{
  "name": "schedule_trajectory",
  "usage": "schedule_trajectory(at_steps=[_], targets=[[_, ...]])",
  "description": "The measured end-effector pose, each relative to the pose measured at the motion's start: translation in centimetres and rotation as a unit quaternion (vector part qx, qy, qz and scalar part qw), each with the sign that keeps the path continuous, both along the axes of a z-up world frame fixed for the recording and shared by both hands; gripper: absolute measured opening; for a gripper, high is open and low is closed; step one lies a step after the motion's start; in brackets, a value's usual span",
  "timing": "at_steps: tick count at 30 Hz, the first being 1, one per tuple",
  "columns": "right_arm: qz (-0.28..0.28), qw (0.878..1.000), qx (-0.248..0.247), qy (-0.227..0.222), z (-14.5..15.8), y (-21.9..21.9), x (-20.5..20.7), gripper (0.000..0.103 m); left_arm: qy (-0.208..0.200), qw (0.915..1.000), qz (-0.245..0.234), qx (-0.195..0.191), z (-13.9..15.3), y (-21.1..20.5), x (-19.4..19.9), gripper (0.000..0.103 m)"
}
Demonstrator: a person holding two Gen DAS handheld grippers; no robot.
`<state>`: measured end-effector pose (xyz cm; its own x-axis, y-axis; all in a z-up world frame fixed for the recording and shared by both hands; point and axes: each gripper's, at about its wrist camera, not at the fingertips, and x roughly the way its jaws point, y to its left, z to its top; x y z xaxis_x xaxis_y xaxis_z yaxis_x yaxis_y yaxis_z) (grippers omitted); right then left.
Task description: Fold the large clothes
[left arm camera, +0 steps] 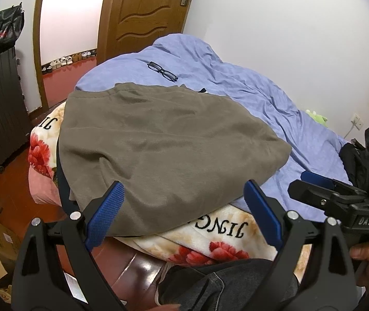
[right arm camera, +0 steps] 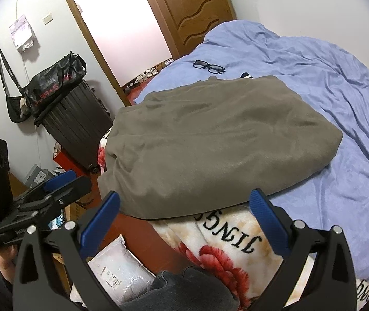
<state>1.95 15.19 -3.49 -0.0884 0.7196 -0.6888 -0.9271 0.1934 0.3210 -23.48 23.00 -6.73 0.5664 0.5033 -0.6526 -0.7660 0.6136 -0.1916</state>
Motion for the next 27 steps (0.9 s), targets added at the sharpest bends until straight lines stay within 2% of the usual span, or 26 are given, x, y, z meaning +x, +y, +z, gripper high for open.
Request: schedule_trajectory(at_steps=[27], targets=[[0.001, 1.000, 0.001, 0.004, 0.17, -0.01, -0.01, 0.098, 0.001, 1.0000, 0.003, -0.002, 0.04, 0.28, -0.25, 0.091]])
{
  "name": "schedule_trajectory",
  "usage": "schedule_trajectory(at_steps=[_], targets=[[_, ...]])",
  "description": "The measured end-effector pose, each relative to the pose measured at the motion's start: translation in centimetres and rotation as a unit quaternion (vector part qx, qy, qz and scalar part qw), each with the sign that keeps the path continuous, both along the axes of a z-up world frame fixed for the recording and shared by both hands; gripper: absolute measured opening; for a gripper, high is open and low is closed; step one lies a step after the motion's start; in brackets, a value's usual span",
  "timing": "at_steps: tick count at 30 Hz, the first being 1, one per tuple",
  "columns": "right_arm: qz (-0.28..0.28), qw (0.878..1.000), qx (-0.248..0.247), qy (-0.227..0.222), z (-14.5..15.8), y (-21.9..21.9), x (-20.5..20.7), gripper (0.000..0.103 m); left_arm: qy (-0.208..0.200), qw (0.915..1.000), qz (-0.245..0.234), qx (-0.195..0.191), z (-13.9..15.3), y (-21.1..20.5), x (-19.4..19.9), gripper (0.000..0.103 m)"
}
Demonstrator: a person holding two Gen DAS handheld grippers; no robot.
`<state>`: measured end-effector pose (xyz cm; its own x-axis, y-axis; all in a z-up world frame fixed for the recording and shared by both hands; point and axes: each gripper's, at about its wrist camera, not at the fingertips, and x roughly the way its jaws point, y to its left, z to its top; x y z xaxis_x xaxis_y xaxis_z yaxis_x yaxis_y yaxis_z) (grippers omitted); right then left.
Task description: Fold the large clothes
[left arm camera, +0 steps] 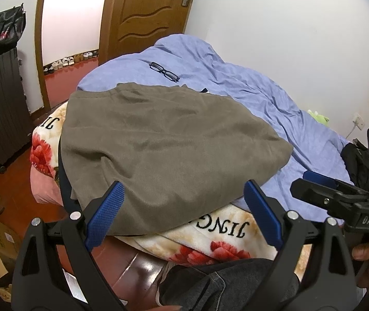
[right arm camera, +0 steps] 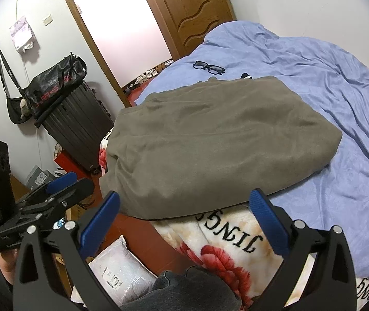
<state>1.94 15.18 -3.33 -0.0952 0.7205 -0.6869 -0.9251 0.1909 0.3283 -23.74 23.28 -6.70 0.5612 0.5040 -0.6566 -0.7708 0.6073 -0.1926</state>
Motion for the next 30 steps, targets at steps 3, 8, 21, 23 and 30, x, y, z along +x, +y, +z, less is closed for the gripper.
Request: schedule_trajectory(at_steps=[3, 8, 21, 23, 30], targets=[[-0.001, 1.000, -0.001, 0.000, 0.0, 0.1, -0.1, 0.098, 0.001, 1.0000, -0.001, -0.001, 0.1, 0.2, 0.1, 0.091], [-0.005, 1.000, -0.002, -0.001, -0.1, 0.1, -0.3, 0.098, 0.003, 1.0000, 0.000, -0.002, 0.0, 0.2, 0.0, 0.091], [-0.012, 1.000, -0.006, 0.003, -0.8, 0.1, -0.6, 0.098, -0.006, 0.9999, 0.003, 0.009, -0.4, 0.2, -0.2, 0.097], [-0.011, 1.000, -0.007, 0.005, -0.9, 0.1, -0.6, 0.098, -0.011, 0.9999, -0.009, 0.002, -0.3, 0.2, 0.0, 0.097], [-0.009, 1.000, -0.005, 0.006, -1.0, 0.0, -0.7, 0.098, -0.001, 0.9999, -0.007, -0.009, -0.4, 0.6, 0.4, 0.097]])
